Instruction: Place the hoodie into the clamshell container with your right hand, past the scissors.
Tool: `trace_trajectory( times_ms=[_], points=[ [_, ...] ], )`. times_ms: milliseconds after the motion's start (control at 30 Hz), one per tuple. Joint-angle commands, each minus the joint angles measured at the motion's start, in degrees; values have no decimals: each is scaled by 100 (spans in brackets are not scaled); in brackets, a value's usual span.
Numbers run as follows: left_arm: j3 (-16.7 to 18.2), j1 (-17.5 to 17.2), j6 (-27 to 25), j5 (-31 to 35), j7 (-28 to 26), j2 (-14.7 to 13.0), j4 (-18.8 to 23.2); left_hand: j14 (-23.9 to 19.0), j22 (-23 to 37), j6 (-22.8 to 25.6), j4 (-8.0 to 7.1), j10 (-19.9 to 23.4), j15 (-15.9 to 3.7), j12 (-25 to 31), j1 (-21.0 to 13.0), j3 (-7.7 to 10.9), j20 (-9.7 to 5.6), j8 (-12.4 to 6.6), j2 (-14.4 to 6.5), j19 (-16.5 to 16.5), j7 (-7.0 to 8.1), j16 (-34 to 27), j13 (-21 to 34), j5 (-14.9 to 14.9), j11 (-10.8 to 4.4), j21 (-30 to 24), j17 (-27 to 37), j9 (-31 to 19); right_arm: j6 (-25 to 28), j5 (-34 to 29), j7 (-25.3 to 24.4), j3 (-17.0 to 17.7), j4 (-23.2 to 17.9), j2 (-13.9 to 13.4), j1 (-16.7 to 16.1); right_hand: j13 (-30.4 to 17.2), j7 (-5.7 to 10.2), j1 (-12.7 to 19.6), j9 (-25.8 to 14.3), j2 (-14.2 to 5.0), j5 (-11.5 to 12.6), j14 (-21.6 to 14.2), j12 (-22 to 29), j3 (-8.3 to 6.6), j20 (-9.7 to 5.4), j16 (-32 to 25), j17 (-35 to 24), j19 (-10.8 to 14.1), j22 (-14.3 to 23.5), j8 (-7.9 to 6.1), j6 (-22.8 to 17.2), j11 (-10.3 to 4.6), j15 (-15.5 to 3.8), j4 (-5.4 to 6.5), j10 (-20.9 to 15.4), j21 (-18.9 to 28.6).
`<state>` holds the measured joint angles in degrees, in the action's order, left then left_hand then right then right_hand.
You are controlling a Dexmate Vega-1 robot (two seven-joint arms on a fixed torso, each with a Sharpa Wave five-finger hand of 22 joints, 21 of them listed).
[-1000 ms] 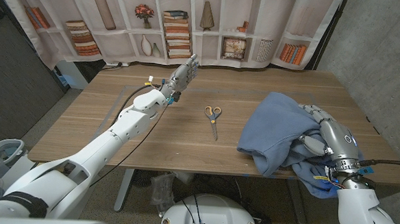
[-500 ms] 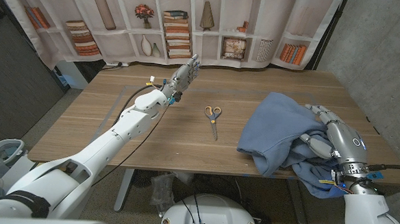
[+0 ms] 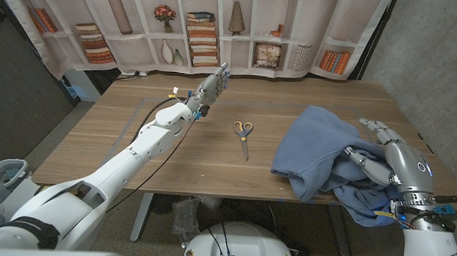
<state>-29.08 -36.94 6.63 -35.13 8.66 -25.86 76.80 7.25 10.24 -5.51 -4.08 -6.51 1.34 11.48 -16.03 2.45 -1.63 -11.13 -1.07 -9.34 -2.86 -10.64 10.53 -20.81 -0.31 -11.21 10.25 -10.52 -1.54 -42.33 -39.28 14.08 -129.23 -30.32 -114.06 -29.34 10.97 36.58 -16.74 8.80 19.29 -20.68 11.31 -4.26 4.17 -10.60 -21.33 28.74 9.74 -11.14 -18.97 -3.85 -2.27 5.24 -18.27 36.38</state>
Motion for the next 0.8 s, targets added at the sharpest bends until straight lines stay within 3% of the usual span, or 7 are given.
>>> trace_trajectory(
  times_ms=[33, 400, 533, 600, 800],
  points=[
    [-27, 67, -14, 16, 57, 31, -77, 57, 21, -19, -6, -61, -3, -1, -58, -20, 33, -12, 0, -32, 10, -10, 19, -1, -20, -31, 23, -18, -564, 99, -196, 283, -27, 424, -63, 14, -7, -70, 3, 3, 48, -67, 44, 44, -3, -53, 9, 85, 33, -43, -86, 12, -46, 36, -42, -36],
    [5, 24, -15, -7, 55, -3, -57, 59, 21, -21, -7, -63, -8, -1, -62, -33, 33, -12, -5, -32, 15, -10, 19, -1, -15, -32, 23, -18, -948, 184, -180, 340, 55, 628, 189, 86, -23, -233, 35, -79, 97, -96, 83, 93, -18, -61, 72, 139, 41, -73, -177, 42, -24, 121, -125, -67],
    [25, -13, -22, -19, 38, -33, -18, 59, 21, -23, -7, -61, -1, 0, -64, -37, 30, -11, -7, -30, 18, -10, 19, -1, -17, -33, 23, -18, -1136, 410, -17, 336, 137, 611, 361, 118, -29, -328, 48, -144, 112, -91, 87, 108, -25, -59, 96, 81, 46, -78, -199, 44, -10, 176, -134, -109],
    [39, -34, -19, -25, 29, -50, 5, 59, 21, -21, -8, -59, -1, 1, -65, -40, 30, -12, -8, -33, 17, -10, 19, -1, -17, -32, 23, -18, -1276, 576, 87, 335, 203, 577, 467, 169, -42, -440, 70, -239, 134, -34, 90, 121, -41, -40, 136, -103, 51, -77, -217, 53, 1, 239, -140, -213],
    [79, -104, 1, -43, 8, -108, 96, 60, 21, -19, -8, -61, -1, 0, -68, -47, 27, -13, -11, -33, 14, -10, 19, -1, -17, -33, 23, -18, -1498, 1025, 543, 319, 305, 494, 777, 200, -73, -491, 85, -288, 148, 14, 88, 126, -40, -27, 160, -95, 52, -83, -243, 66, 25, 265, -133, -231]
  ],
)
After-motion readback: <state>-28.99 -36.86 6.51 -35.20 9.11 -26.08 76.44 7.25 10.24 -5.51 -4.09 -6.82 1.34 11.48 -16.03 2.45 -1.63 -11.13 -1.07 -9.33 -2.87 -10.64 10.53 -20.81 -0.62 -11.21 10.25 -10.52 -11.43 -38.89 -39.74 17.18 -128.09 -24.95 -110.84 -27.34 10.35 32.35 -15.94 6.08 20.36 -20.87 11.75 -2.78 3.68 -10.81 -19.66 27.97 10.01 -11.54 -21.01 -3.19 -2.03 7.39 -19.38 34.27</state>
